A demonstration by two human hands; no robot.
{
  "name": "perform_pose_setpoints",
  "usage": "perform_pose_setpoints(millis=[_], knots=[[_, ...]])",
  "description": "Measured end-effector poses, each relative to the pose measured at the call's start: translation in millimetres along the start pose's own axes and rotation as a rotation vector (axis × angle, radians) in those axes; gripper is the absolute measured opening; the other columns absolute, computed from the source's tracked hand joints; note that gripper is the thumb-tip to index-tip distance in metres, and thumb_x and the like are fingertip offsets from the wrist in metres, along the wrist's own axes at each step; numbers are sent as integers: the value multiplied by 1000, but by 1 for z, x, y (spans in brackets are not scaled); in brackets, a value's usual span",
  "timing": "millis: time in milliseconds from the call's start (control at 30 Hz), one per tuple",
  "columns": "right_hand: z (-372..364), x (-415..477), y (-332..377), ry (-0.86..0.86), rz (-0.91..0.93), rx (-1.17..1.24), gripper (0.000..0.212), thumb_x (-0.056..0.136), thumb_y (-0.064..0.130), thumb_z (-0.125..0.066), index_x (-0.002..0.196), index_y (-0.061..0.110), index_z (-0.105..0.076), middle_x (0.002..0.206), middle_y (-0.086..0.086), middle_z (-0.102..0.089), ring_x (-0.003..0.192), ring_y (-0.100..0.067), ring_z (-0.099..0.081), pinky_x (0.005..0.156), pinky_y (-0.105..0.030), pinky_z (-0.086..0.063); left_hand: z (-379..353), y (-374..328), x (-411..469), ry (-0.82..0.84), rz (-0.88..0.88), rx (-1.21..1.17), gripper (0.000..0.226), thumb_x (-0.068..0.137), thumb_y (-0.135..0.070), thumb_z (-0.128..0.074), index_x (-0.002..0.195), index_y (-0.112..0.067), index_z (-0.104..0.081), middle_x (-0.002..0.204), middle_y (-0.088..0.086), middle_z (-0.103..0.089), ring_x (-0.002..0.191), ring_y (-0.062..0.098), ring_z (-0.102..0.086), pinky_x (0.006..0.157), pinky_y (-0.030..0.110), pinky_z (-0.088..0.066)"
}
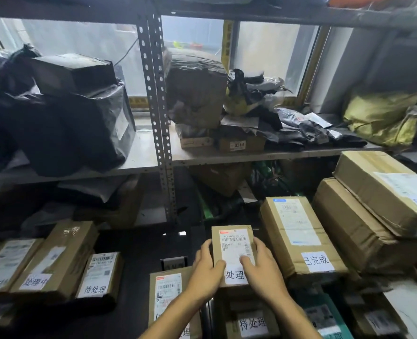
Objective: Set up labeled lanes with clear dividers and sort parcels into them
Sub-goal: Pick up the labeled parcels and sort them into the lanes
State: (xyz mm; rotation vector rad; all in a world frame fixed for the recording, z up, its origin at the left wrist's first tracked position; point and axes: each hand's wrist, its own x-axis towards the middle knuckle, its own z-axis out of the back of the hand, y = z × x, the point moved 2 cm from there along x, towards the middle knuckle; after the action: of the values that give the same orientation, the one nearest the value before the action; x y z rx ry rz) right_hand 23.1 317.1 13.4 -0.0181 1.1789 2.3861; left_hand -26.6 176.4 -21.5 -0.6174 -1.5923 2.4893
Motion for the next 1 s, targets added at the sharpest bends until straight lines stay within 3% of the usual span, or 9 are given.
perform_pose_setpoints(millis=[333, 467, 567, 667, 733, 767, 833, 900, 1000], knots=[[7, -15, 41, -63, 119, -41, 53, 97, 25, -56, 147, 21, -39, 146, -3, -48, 131, -20, -49, 108, -39, -43, 35, -15, -7, -74, -73, 39, 63, 95, -28, -51, 151, -30, -22, 153, 2, -30, 138, 16, -34, 111, 34, -35], [5, -27, 56, -75, 175, -4, 51, 98, 24, -55, 147, 21, -41, 146, -1, -49, 130, -19, -51, 107, -40, -45, 51, -19, -19, -107, -98, 36, 61, 95, -28, -51, 150, -29, -25, 150, 1, -32, 134, 18, -39, 109, 40, -41], [4, -40, 69, -68, 242, 38, 42, 98, 23, -55, 140, 22, -51, 138, -1, -55, 126, -17, -53, 100, -30, -43, 65, -24, -36, -140, -108, -3, 58, 94, -25, -52, 147, -29, -30, 146, 2, -34, 130, 21, -44, 104, 47, -46], [2, -58, 87, -28, 322, 79, 31, 98, 24, -56, 129, 19, -62, 127, 1, -64, 122, -15, -56, 99, -30, -45, 85, -29, -59, -212, -152, 32, 49, 96, -22, -52, 143, -26, -39, 141, 4, -40, 123, 17, -48, 102, 35, -47], [-1, -74, 102, 27, 377, 136, 24, 99, 22, -57, 119, 17, -68, 115, 2, -70, 113, -14, -62, 96, -30, -49, 103, -34, -82, -254, -202, 64, 42, 96, -20, -52, 138, -25, -46, 136, 4, -46, 112, 11, -52, 85, 14, -45], [-3, -82, 110, 54, 414, 157, 21, 99, 22, -57, 115, 17, -69, 109, 4, -71, 107, -12, -64, 90, -24, -50, 114, -38, -92, -286, -221, 51, 39, 96, -18, -53, 135, -24, -48, 133, 5, -49, 107, 10, -54, 79, 10, -43], [-11, -101, 126, 103, 487, 190, 18, 99, 23, -56, 111, 20, -70, 103, 7, -71, 99, -9, -64, 83, -18, -49, 137, -42, -119, -378, -226, -8, 35, 96, -14, -54, 130, -22, -53, 127, 6, -55, 105, 13, -57, 83, 22, -48], [-23, -122, 139, 150, 544, 216, 19, 99, 25, -56, 110, 22, -71, 102, 9, -71, 96, -5, -64, 83, -21, -50, 160, -42, -152, -456, -228, -60, 31, 95, -10, -53, 124, -22, -56, 120, 5, -61, 107, 18, -59, 95, 38, -50], [-46, -152, 162, 205, 610, 241, 19, 99, 26, -56, 108, 22, -72, 99, 12, -69, 93, -1, -63, 77, -15, -47, 190, -36, -200, -490, -243, -36, 27, 95, -9, -52, 116, -24, -58, 115, 1, -63, 109, 18, -60, 97, 40, -50]])
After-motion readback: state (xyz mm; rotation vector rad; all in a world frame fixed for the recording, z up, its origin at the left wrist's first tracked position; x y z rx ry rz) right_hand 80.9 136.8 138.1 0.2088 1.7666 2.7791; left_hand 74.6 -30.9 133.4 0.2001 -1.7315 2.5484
